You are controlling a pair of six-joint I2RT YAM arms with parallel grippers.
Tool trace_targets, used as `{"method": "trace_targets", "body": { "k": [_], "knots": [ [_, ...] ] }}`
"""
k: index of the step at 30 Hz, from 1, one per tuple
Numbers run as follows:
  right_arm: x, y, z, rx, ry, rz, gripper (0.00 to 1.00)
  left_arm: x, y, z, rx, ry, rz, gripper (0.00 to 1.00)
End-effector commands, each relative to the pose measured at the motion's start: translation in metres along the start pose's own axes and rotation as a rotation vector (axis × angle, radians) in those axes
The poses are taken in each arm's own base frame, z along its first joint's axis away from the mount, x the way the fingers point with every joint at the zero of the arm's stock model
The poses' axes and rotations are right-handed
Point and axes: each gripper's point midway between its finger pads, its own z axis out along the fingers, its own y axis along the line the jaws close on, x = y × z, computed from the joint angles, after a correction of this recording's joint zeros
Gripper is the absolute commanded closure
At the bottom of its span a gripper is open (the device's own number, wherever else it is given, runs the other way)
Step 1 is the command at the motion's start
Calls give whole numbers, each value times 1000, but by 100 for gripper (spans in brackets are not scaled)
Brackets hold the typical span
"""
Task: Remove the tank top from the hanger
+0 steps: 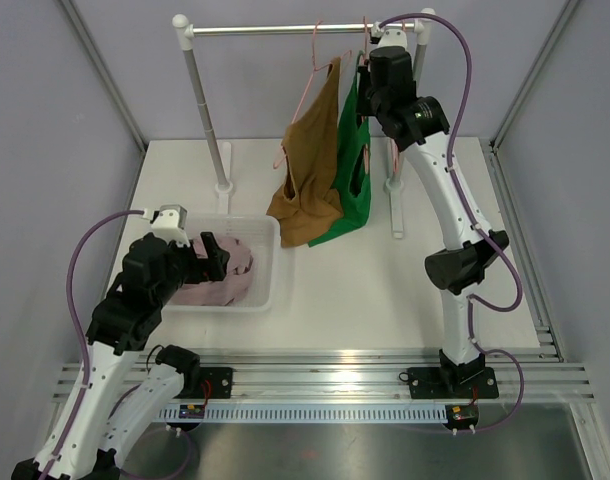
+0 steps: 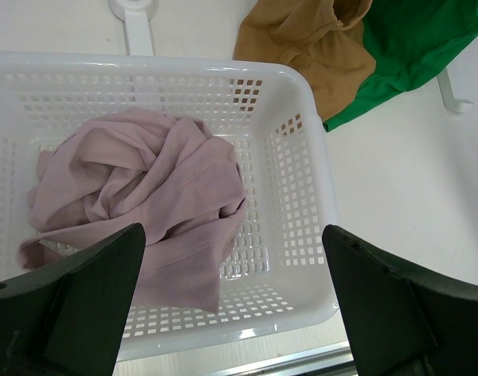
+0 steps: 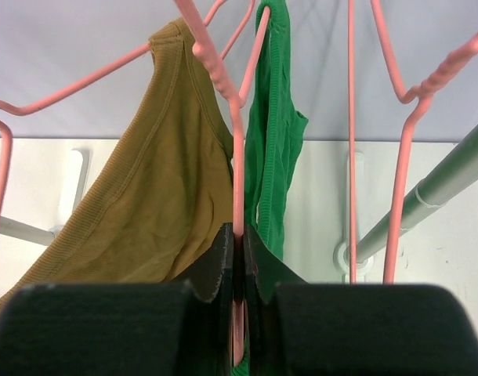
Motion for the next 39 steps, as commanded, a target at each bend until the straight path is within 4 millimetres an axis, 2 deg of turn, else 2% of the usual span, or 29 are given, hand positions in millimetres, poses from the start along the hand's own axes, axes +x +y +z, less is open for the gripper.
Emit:
{"method": "trace_targets", "body": {
  "k": [1,7,12,13,15,17,18,20,21,22,23,24,25,26,27,28,29,30,31,32,33,34,35,36,37,38,39],
  "knots": [
    [-78,3,-59,-64,-208,49,100,-11,-7,-2,42,-54,9,1],
    [-90,2,-79,-90,-232,53,100,-11,-8,-2,44,-58,8,1],
    [-79,3,-95,-125,-183,59,100,-13,-8,-4,48,-65,9,1],
    [-83,5,-109,-155,-190,72,100,-13,-10,-4,57,-65,11,1],
    [-71,4,-114,-167,-150,71,100,-15,-12,-6,69,-76,11,1],
    [-67,3,-131,-195,-130,78,100,-19,-14,-9,78,-91,3,1],
    [-67,2,-148,-217,-126,80,100,-24,-16,-11,85,-113,-3,1],
    [-52,2,-156,-237,-78,72,100,-37,-20,-18,102,-158,-16,1],
    [-56,2,-176,-274,-93,78,100,-40,-28,-20,138,-160,-21,1],
    [-41,1,-175,-281,-55,71,100,-49,-33,-24,160,-175,-30,1],
    [-38,1,-182,-298,-51,71,100,-54,-37,-25,174,-180,-38,1],
    [-44,0,-205,-335,-81,77,100,-58,-43,-22,197,-168,-46,1],
    [-30,-1,-205,-339,-46,74,100,-63,-50,-22,222,-168,-56,1],
    [-29,-2,-213,-352,-52,74,100,-73,-57,-26,247,-188,-61,1],
    [-33,-7,-232,-364,-81,80,100,-81,-63,-22,258,-197,-66,1],
    [-21,-9,-233,-362,-58,79,100,-85,-74,-24,290,-202,-64,1],
    [-19,-12,-239,-361,-63,80,100,-95,-82,-27,309,-219,-63,1],
    [-23,-17,-257,-371,-99,86,100,-105,-85,-27,303,-244,-66,1],
    [-13,-20,-258,-366,-82,83,100,-102,-104,-23,350,-211,-50,1],
    [-9,-23,-264,-367,-83,85,100,-105,-110,-20,346,-215,-44,1],
    [-11,-23,-285,-412,-110,82,100,-120,-117,-23,336,-254,-49,1],
    [1,-24,-287,-419,-89,75,100,-110,-143,-17,383,-210,-12,1],
    [5,-25,-293,-431,-87,71,100,-111,-155,-17,400,-211,4,1],
    [8,-26,-313,-473,-99,67,100,-123,-168,-18,405,-244,3,1],
    [20,-27,-315,-483,-75,63,100,-113,-196,-16,458,-214,50,1],
    [27,-29,-322,-490,-64,59,100,-115,-213,-15,488,-229,64,1],
    [28,-35,-339,-498,-90,70,100,-125,-226,-21,510,-255,68,1]
  ]
}}
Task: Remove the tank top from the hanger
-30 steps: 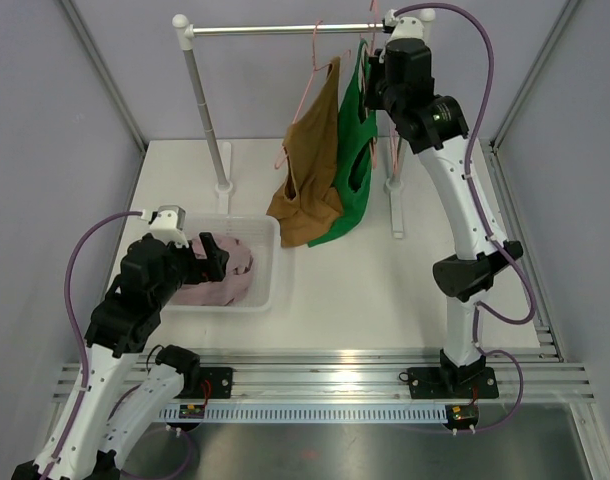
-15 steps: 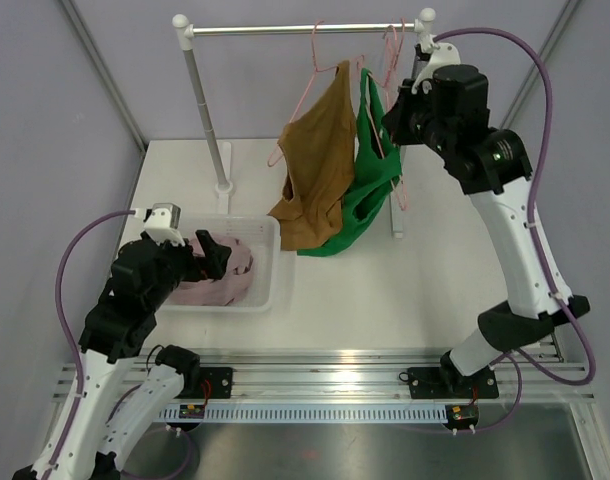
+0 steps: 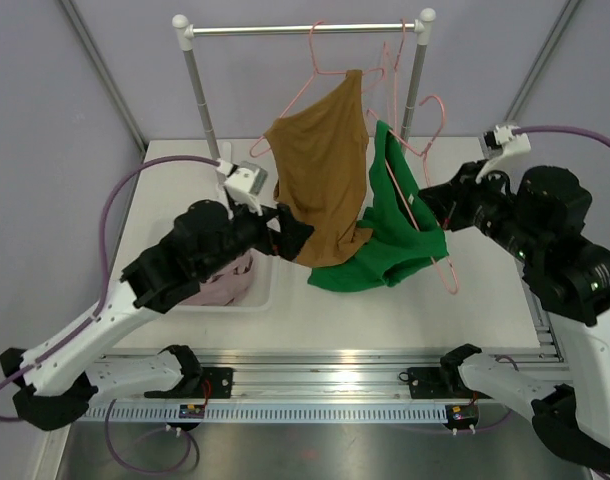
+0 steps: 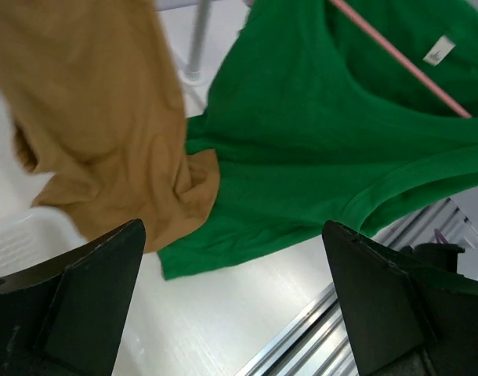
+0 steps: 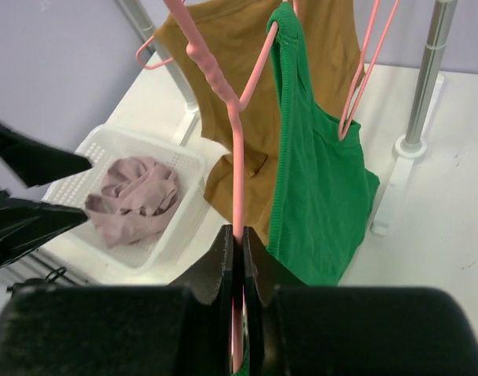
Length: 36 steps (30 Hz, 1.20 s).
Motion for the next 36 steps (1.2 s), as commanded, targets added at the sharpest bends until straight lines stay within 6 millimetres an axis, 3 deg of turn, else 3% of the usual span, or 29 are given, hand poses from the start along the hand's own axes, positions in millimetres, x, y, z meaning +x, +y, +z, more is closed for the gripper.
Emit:
{"method": "trace_targets", "body": {
  "k": [1,2,3,4,5,8,9,12,17,20,24,30,33,35,36],
  "knots": [
    [3,15,-33,-93,-56,1,100,-43,-51,17,73,-143,51,1],
    [8,14,-42,-87,-53,8,100,-36,-62,34,84,-120,68,1],
    [6,12,-61,-79,-91,23,100,-36,-78,37,122,-112,83,1],
    [8,12,-69,-81,-97,27,100,-47,-90,39,148,-127,85,1],
    [15,11,-79,-80,-82,34,100,-45,-100,49,165,-118,95,1],
    [18,18,-110,-115,-97,53,100,-59,-133,51,263,-152,114,1],
    [21,23,-119,-149,-97,57,100,-55,-143,57,293,-142,126,1],
    [27,37,-133,-229,-71,55,100,-61,-168,59,374,-179,140,1],
    [37,50,-138,-307,-21,65,100,-67,-191,69,451,-211,136,1],
    [37,56,-143,-344,-24,61,100,-62,-194,81,441,-204,148,2],
    [34,57,-146,-351,-36,53,100,-59,-183,96,351,-195,178,19],
    [32,55,-143,-338,-51,47,100,-50,-170,101,299,-188,190,22],
    [29,57,-142,-344,-62,45,100,-46,-164,102,270,-181,207,41],
    [26,53,-140,-320,-71,49,100,-44,-162,103,262,-177,210,42],
    [28,51,-136,-310,-64,50,100,-45,-161,101,263,-180,209,29]
  ]
}}
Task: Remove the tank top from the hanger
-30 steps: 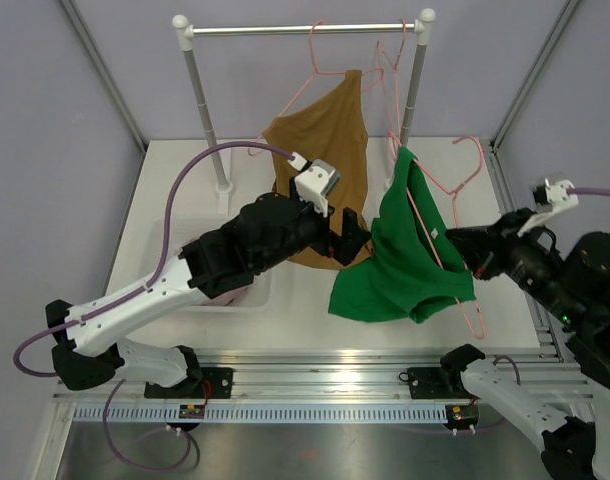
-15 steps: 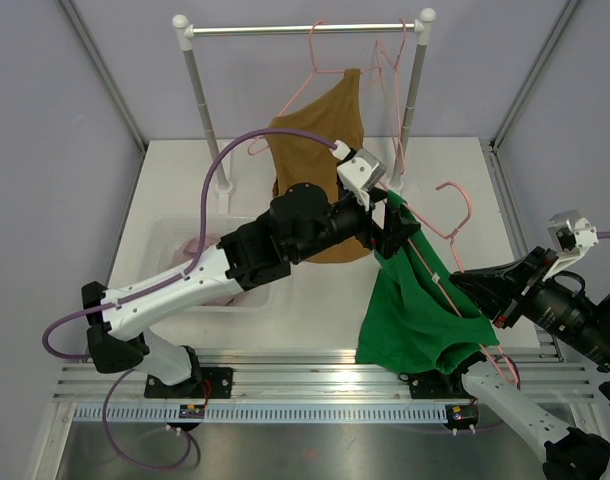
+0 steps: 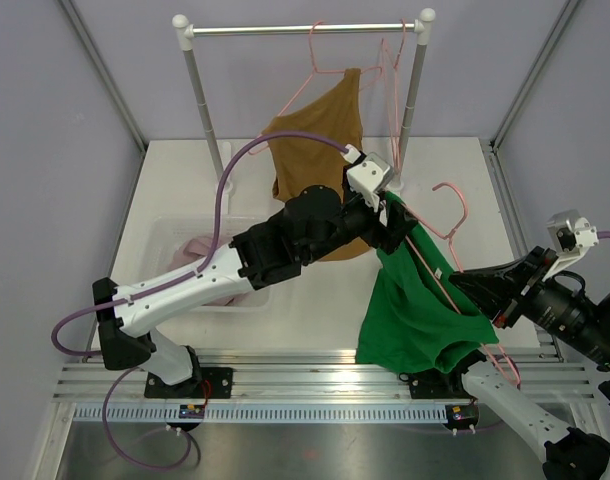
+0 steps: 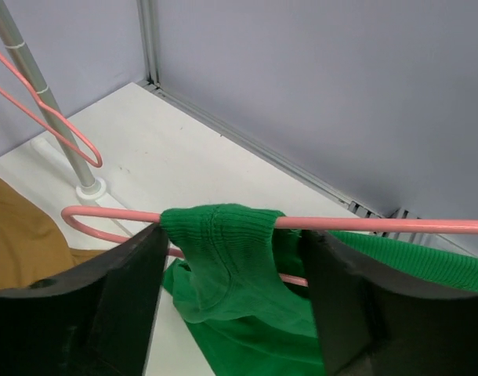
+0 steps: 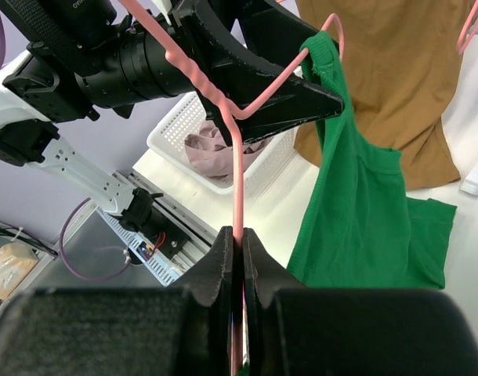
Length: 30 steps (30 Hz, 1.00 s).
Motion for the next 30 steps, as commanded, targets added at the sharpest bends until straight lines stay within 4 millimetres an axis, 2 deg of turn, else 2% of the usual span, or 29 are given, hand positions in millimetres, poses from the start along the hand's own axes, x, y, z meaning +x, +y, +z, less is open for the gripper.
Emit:
{"method": "trace_targets", "body": {
  "k": [1,4,12,14,21,24,25,30],
  "knots": [
    [-18,4,7,-24,-64,-22,100,-24,6,-10,-35,-84,-2,19],
    [-18,-4,13,9,-62,-19,100,-20,3,-13,-14,-80,-2,11],
    [-28,-29,15,149,-129,3,100,-21,2,-28,14,-108,-7,7],
    [-30,-26,15,131,-146,10,100,-26,-1,-33,36,-131,-9,1],
    [-29,-8,14,38,-132,8,100,-26,3,-30,11,-129,2,1],
    [-29,2,11,-13,-128,7,100,-25,5,-25,-4,-118,12,7],
    [-29,4,11,-25,-128,8,100,-23,6,-23,-12,-109,15,13],
    [-28,16,5,-79,-126,4,100,-20,13,-16,-52,-102,24,30]
  ]
}}
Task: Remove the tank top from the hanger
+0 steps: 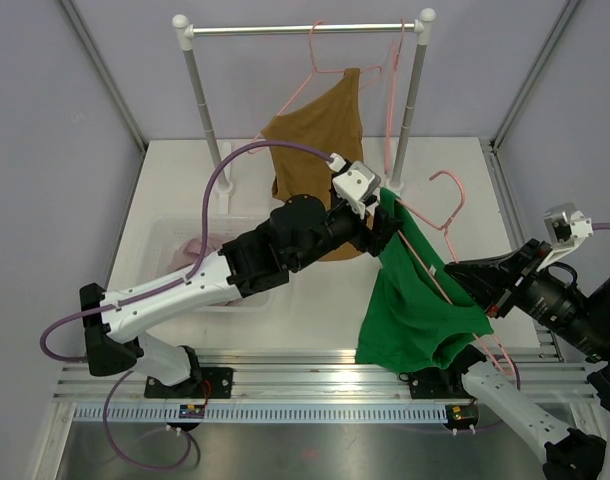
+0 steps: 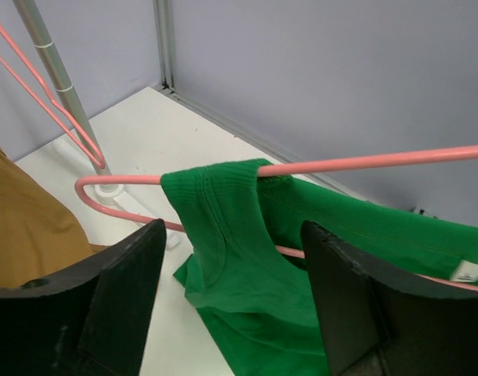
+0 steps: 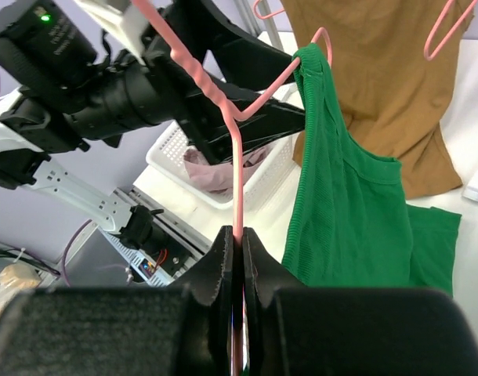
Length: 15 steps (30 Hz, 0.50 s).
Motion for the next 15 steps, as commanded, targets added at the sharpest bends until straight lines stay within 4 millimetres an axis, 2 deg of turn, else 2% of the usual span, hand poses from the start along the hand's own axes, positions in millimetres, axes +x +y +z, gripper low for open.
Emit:
{"method": "trace_targets", "body": {
  "k": [1,2,7,9,11,12,13,15],
  "knots": [
    [-22,27,-10,-122,-84,-24,100,-24,5,4,-40,-72,1,32],
    [-20,28,-10,-132,-78,-20,100,-24,6,5,-49,-74,3,40],
    [-16,27,-10,-131,-72,-23,100,-23,15,5,-94,-74,14,62],
    [-15,24,-9,-120,-72,-29,100,-23,21,4,-125,-72,19,79],
    [-12,18,-6,-95,-62,-37,100,-17,27,2,-157,-61,21,87],
    [-9,15,-3,-85,-50,-37,100,-21,31,-3,-173,-70,15,96],
    [-6,12,0,-76,-41,-42,100,-16,34,-5,-191,-63,14,98],
    [6,6,6,-74,-3,-46,100,-16,55,-16,-286,-63,-15,100]
  ]
}}
